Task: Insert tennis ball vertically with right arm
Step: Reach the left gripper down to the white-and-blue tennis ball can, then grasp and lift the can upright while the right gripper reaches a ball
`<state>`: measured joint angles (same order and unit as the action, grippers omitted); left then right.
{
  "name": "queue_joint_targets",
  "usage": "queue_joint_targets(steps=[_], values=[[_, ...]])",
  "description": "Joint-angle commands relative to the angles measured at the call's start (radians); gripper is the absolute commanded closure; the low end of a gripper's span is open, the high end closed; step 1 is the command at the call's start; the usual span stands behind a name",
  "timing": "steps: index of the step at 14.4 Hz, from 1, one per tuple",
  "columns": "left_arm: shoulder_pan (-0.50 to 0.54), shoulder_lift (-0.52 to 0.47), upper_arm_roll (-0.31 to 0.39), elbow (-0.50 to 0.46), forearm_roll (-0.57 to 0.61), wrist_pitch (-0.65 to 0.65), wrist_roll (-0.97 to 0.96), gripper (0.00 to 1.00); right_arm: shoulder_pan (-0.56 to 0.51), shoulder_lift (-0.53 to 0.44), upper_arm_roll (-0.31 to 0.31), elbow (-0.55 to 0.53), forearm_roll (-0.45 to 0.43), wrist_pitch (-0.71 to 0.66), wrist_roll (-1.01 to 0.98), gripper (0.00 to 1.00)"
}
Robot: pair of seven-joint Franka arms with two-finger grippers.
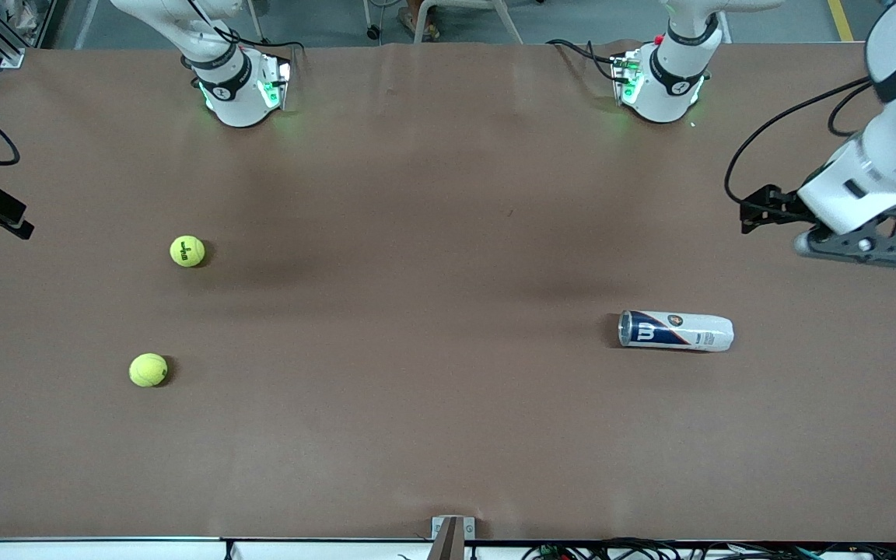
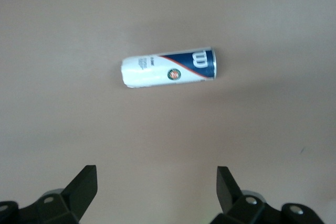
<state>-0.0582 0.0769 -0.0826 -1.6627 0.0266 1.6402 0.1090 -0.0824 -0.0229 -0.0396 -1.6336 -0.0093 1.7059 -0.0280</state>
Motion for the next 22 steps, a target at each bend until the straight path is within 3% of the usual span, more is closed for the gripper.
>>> queue_joint_targets(steps=[1,7,10,13,17,22], values=[[-0.017,0.058,-0.002,-0.028,0.023,0.044,0.137,0.00,0.004,-0.003,0.000,0.000,-0.001,-0.008,0.005,0.00],[-0.141,0.176,-0.005,-0.072,0.188,0.084,0.211,0.00,0.019,0.056,0.003,0.012,0.000,-0.006,0.007,0.00],[-0.135,0.251,-0.008,-0.071,0.200,0.138,0.377,0.00,0.053,0.090,0.001,0.003,-0.001,-0.061,0.005,0.00],[-0.135,0.317,-0.008,-0.069,0.300,0.213,0.599,0.01,0.056,0.146,0.001,-0.020,-0.001,-0.080,0.010,0.00],[-0.129,0.380,-0.008,-0.075,0.418,0.254,0.757,0.01,0.027,0.164,-0.002,-0.188,0.000,-0.010,0.011,0.00],[-0.126,0.402,-0.008,-0.146,0.539,0.355,0.768,0.03,0.026,0.170,-0.002,-0.443,0.000,0.185,0.011,0.00]])
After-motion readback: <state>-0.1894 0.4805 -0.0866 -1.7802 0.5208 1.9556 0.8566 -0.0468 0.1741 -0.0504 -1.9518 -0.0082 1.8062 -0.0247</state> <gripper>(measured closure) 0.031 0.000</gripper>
